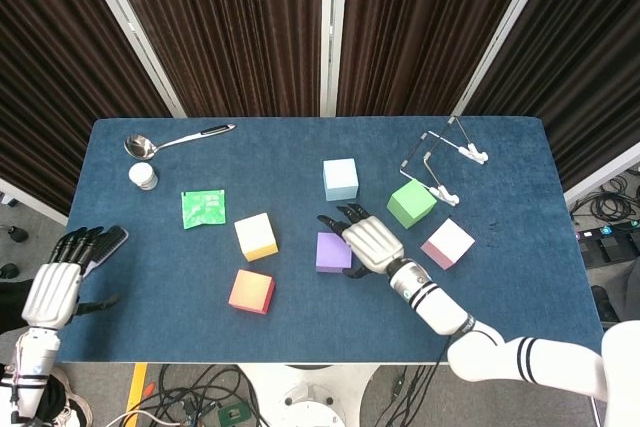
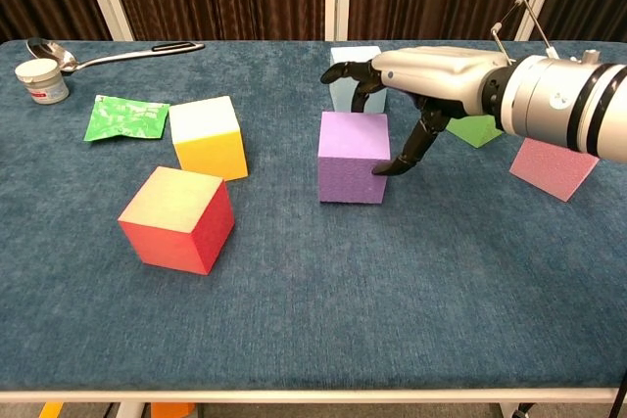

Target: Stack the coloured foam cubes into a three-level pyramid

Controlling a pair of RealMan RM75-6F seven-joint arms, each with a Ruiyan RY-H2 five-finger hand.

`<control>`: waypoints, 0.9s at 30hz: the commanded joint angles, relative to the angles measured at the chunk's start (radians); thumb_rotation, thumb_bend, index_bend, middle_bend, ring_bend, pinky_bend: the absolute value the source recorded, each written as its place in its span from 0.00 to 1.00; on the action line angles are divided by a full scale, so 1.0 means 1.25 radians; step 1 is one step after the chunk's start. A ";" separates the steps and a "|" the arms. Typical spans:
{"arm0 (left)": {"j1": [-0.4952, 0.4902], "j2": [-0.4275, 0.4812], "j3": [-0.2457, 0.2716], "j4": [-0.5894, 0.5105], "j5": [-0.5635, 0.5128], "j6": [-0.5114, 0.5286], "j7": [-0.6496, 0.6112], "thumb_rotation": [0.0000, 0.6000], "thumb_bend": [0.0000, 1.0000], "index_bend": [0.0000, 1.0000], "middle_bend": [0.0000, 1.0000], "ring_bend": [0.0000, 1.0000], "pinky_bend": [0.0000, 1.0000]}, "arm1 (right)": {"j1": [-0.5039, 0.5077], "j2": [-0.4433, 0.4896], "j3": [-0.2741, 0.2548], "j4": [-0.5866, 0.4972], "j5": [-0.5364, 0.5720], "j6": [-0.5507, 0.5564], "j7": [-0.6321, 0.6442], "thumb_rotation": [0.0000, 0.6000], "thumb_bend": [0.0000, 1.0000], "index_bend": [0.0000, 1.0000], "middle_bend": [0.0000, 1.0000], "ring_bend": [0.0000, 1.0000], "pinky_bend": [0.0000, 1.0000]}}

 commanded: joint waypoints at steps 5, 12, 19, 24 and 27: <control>0.000 -0.003 0.002 0.005 -0.003 -0.005 0.000 1.00 0.00 0.15 0.09 0.00 0.08 | 0.014 0.011 -0.002 0.029 0.007 -0.022 0.023 1.00 0.21 0.00 0.40 0.00 0.00; -0.002 -0.005 0.001 0.007 -0.003 -0.006 0.000 1.00 0.00 0.15 0.09 0.00 0.08 | 0.023 0.010 -0.007 0.052 0.007 -0.032 0.043 1.00 0.21 0.00 0.40 0.00 0.00; -0.002 -0.005 0.000 0.007 -0.004 -0.006 -0.001 1.00 0.00 0.15 0.09 0.00 0.08 | 0.021 0.024 -0.013 0.044 -0.026 -0.042 0.101 1.00 0.10 0.00 0.16 0.00 0.00; -0.001 -0.004 0.001 0.007 -0.005 -0.005 -0.001 1.00 0.00 0.15 0.09 0.00 0.08 | 0.024 0.041 -0.018 0.038 -0.050 -0.056 0.138 1.00 0.06 0.00 0.10 0.00 0.00; -0.001 -0.006 0.000 0.009 -0.007 -0.006 -0.003 1.00 0.00 0.15 0.09 0.00 0.08 | 0.033 0.049 -0.012 0.028 -0.055 -0.066 0.153 1.00 0.05 0.00 0.09 0.00 0.00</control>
